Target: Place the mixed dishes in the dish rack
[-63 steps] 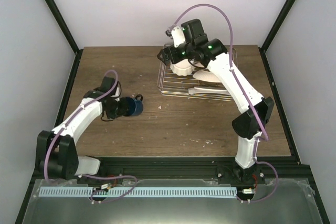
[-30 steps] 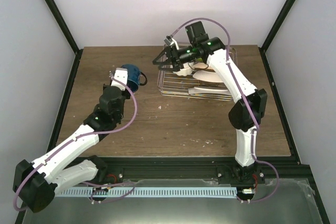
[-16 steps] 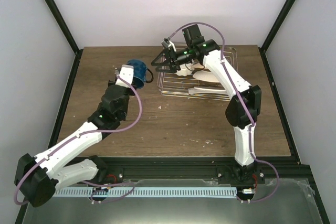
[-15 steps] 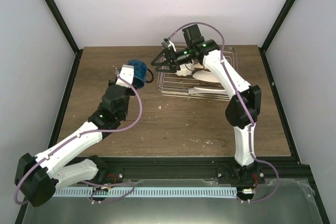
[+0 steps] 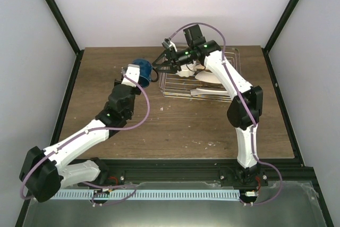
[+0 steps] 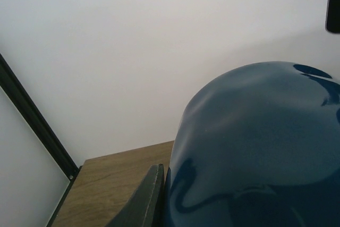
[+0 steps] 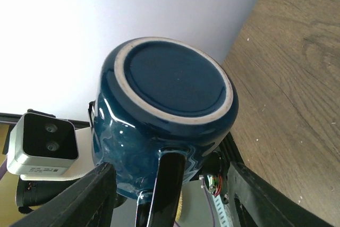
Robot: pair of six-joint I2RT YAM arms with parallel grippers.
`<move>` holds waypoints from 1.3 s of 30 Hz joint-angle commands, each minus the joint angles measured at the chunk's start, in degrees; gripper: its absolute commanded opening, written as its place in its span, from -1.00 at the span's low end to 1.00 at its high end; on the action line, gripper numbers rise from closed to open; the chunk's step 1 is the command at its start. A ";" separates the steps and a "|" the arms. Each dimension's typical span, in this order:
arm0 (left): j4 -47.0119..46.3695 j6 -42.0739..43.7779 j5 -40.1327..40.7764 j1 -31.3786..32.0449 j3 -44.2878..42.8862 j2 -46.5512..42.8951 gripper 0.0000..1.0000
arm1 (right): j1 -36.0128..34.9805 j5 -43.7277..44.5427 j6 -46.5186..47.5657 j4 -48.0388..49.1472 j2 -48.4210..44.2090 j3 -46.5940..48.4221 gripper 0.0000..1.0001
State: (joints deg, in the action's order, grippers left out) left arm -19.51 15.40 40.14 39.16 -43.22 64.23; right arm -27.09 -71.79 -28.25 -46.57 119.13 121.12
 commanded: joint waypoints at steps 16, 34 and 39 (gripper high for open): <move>-11.93 -1.00 4.83 0.15 -3.98 4.23 -1.00 | -1.64 -3.85 1.47 0.30 0.80 1.25 -0.18; -9.03 -6.71 1.83 -0.33 -3.96 4.71 -1.00 | -2.26 -2.94 4.95 0.33 1.29 3.50 -0.74; -5.72 -10.08 0.53 -0.36 -3.37 4.21 -1.00 | -2.22 -1.19 6.06 1.60 1.72 4.04 -0.89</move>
State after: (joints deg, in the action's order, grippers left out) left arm -23.49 13.13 43.22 38.87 -44.73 69.43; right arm -28.42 -73.91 -30.68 -51.11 120.60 122.08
